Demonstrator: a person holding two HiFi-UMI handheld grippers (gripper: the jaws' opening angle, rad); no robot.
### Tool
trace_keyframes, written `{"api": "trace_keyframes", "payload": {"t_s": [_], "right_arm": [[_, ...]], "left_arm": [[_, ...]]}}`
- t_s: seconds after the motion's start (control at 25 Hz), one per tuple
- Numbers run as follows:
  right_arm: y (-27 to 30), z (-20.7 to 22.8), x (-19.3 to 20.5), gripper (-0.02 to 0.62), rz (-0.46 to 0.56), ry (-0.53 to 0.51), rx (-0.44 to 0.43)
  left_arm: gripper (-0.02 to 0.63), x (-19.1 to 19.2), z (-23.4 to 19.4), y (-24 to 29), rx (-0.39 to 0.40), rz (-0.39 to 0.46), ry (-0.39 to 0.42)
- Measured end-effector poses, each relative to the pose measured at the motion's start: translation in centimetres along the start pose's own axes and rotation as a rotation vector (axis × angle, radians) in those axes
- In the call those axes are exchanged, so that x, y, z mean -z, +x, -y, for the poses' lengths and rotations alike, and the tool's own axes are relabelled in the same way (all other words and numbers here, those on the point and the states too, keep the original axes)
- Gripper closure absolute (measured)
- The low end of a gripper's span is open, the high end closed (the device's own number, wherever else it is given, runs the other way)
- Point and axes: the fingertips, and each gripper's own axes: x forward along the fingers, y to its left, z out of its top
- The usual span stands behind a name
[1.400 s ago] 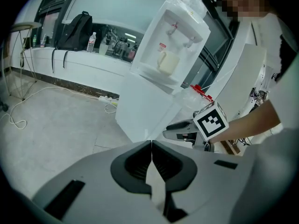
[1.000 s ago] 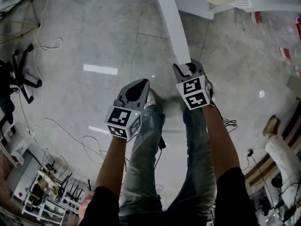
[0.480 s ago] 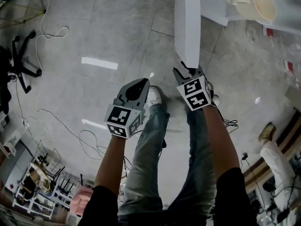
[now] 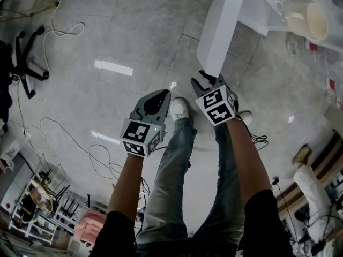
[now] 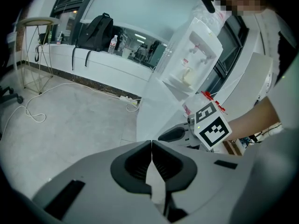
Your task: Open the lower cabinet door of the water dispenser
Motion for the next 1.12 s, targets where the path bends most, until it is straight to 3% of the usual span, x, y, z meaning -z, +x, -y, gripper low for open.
{"api": "trace_keyframes", "payload": {"t_s": [0.12, 0.36, 0.56, 0.84, 1.12], "right_arm": [[0.5, -0.6, -0.9, 0.448, 0.015, -0.010, -0.011], [0.3, -1.7, -2.3, 0.431, 0.068, 0.082, -0.046], [-1.5, -3.7, -1.6, 0.433, 0.083, 0.094, -0.061], [-7.7, -4.1, 0.1, 0.463, 0.121, 0.169, -0.022], [-15.8, -2.7, -3.7, 0.514, 0.244, 0.215, 0.054]], "left_arm": [[0.588, 0.0, -0.4, -0.4, -0.010, 0.001, -0.005], [0.588, 0.0, -0.4, -0.9, -0.019, 0.000, -0.004], [0.588, -0.5, 0.6, -1.5, -0.020, -0.008, 0.024], [0.588, -3.0, 3.5, -3.5, -0.019, 0.008, 0.054], [0.588, -6.9, 8.0, -6.2, -0.006, 0.043, 0.078]]}}
